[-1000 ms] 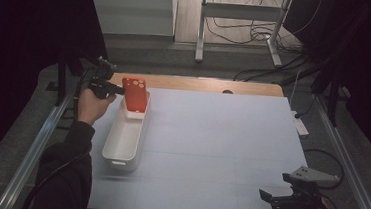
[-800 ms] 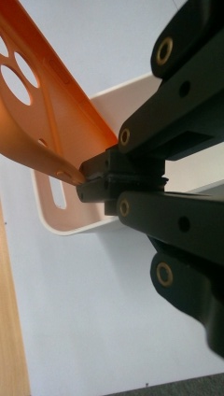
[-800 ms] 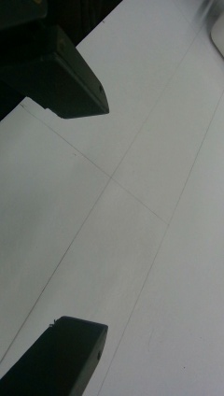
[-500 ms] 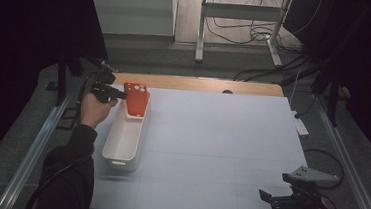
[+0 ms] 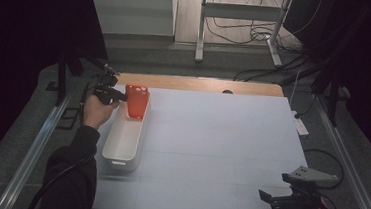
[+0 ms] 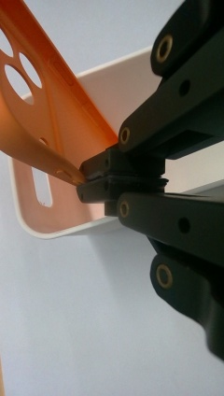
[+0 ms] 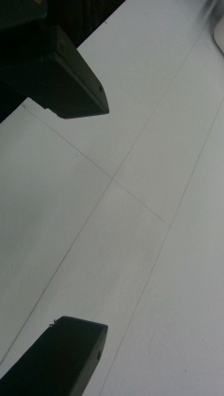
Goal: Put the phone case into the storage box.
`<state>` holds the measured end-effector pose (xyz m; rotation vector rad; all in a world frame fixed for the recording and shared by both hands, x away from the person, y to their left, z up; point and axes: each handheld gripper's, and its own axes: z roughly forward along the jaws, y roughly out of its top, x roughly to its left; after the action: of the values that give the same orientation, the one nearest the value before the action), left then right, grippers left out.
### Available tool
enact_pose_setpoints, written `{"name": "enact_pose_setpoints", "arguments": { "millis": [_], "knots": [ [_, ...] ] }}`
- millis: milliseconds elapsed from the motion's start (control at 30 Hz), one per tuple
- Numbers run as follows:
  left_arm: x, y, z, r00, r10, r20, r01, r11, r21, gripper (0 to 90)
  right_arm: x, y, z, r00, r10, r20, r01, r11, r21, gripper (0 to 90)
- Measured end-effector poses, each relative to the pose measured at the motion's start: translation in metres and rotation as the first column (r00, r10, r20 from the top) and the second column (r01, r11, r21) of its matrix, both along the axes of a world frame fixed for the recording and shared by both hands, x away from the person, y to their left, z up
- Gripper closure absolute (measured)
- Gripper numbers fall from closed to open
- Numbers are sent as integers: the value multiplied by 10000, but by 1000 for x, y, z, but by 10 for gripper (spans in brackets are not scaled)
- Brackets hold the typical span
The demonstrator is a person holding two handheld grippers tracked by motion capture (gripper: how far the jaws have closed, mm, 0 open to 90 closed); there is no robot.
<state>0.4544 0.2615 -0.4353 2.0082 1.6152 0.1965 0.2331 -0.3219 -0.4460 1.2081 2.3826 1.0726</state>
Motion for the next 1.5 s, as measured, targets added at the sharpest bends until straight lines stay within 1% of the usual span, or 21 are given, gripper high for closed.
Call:
{"name": "enact_pose_setpoints", "arguments": {
  "millis": [200, 300, 333, 433, 600, 633, 700, 767, 900, 1000, 1033, 1067, 1100, 1233, 1300, 1400, 1500],
  "knots": [
    [0, 1, -3, 10000, 42, 50, -42, 10000, 39, 865, 0, 0, 0, 10000, -4, 4, 4, 10000, -2, 0],
    [0, 1, -3, 9999, 48, 160, -49, 10000, 42, 841, 0, 0, 0, 10000, -3, 3, 3, 10000, -2, 0],
    [-1, 1, -2, 9996, 29, 268, -29, 10000, -19, 818, 0, 0, 0, 10000, 0, 5, 0, 10000, -12, 0],
    [-1, 0, -1, 9993, 14, 373, -15, 10000, 24, 803, 0, 0, 0, 10000, 1, 11, -1, 10000, -16, 0],
    [-2, 0, 1, 9986, -130, 521, 127, 9999, 54, 765, 0, 0, 0, 10000, 10, 9, -10, 10000, -33, 0],
    [-2, -1, 1, 9983, -181, 551, 180, 9998, 6, 753, 0, 0, 0, 10000, 10, 8, -10, 10000, -35, 0],
    [-3, -1, 1, 9981, -223, 578, 225, 9997, -23, 716, 0, 0, 0, 10000, 9, 11, -9, 10000, -37, 0],
    [-4, -3, -1, 9967, -368, 729, 376, 9992, -94, 686, 0, 0, 0, 10000, -17, 25, 17, 10000, -39, 0],
    [-7, -5, -3, 9949, -561, 840, 564, 9984, -8, 636, 0, 0, 0, 10000, -55, 11, 56, 10000, -30, 0],
    [-10, -5, -4, 9920, -731, 1029, 742, 9972, -62, 584, 0, 0, 0, 10000, -64, 15, 64, 10000, -43, 0],
    [-10, -5, -4, 9920, -731, 1029, 742, 9972, -62, 563, 0, 0, 0, 10000, -64, 15, 64, 10000, -43, 0],
    [-11, -5, -4, 9912, -764, 1082, 772, 9970, -32, 563, 0, 0, 0, 10000, -62, 14, 62, 10000, -48, 0],
    [-12, -5, -4, 9904, -830, 1109, 837, 9965, -11, 535, 0, 0, 0, 10000, -51, 9, 51, 10000, -52, 0],
    [-17, -5, -4, 9889, -895, 1186, 910, 9958, -77, 487, 0, 0, 0, 10000, -45, 10, 45, 10000, -58, 0],
    [-19, -5, -4, 9882, -957, 1199, 970, 9953, -46, 462, 0, 0, 0, 10000, -38, 16, 38, 10000, -72, 0],
    [-23, -6, -3, 9863, -1037, 1284, 1061, 9943, -118, 414, 0, 1, 0, 10000, -34, 24, 34, 10000, -70, 0],
    [-27, -8, -1, 9834, -1166, 1390, 1225, 9919, -346, 349, 0, 1, 0, 10000, -33, 11, 33, 9999, -100, 0]
  ]
}}
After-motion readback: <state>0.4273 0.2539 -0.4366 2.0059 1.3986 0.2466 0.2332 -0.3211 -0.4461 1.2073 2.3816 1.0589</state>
